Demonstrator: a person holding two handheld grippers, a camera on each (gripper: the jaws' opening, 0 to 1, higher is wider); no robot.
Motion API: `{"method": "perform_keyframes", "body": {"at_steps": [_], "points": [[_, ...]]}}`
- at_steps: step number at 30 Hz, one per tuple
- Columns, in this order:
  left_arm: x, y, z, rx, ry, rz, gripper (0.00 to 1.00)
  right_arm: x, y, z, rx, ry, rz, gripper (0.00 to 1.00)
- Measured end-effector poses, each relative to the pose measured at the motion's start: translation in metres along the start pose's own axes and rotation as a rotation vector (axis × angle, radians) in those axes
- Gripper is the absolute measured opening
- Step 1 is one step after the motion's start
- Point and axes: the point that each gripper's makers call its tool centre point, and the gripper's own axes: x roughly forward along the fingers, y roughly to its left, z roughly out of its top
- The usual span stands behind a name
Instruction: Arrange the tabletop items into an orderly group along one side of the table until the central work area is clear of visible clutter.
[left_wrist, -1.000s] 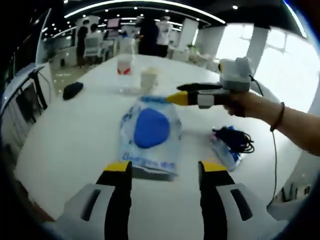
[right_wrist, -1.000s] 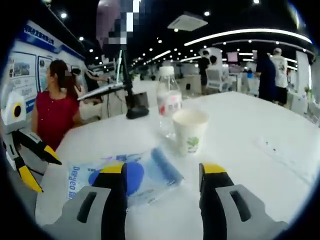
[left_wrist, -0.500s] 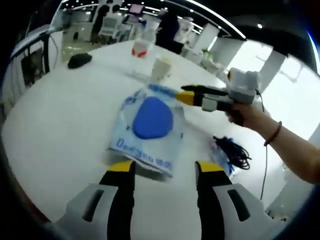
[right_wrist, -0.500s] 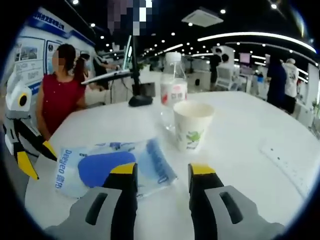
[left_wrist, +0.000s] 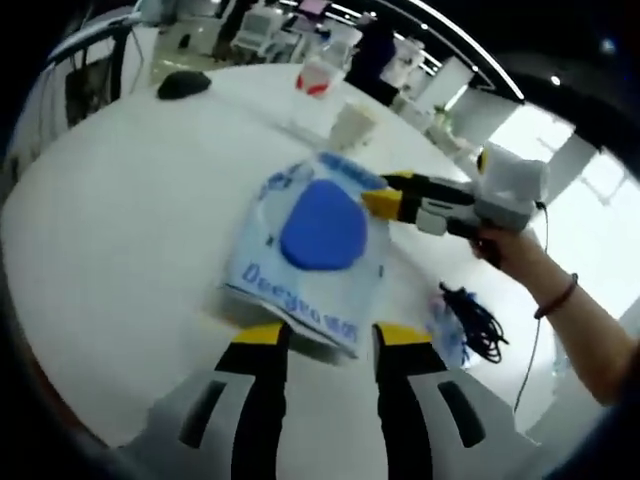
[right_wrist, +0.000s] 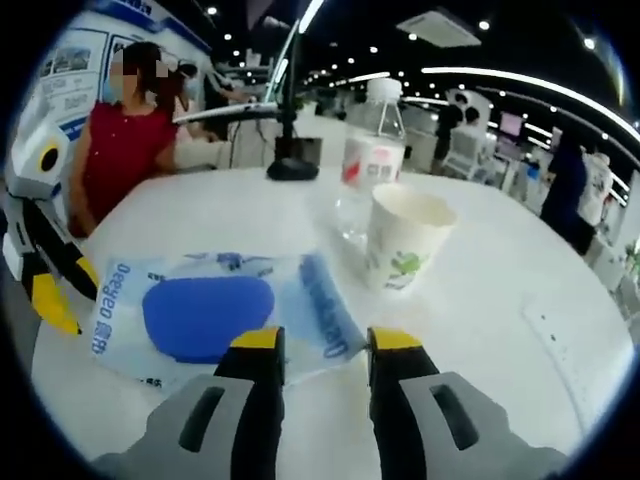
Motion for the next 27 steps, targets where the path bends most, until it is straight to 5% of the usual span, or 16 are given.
{"method": "perform_keyframes", "body": {"at_steps": [9, 27], "points": [[0.003, 0.011, -0.001, 0.033, 0.024, 0.058, 0.12, -0.007, -0.006, -0.008, 0.044, 0.049, -0.046, 0.07], [0.001, 0.015, 0.004, 0.012, 0.032, 0.042, 0.01, -0.017, 0.001, -0.011, 0.042, 0.076, -0.051, 0.02]]}}
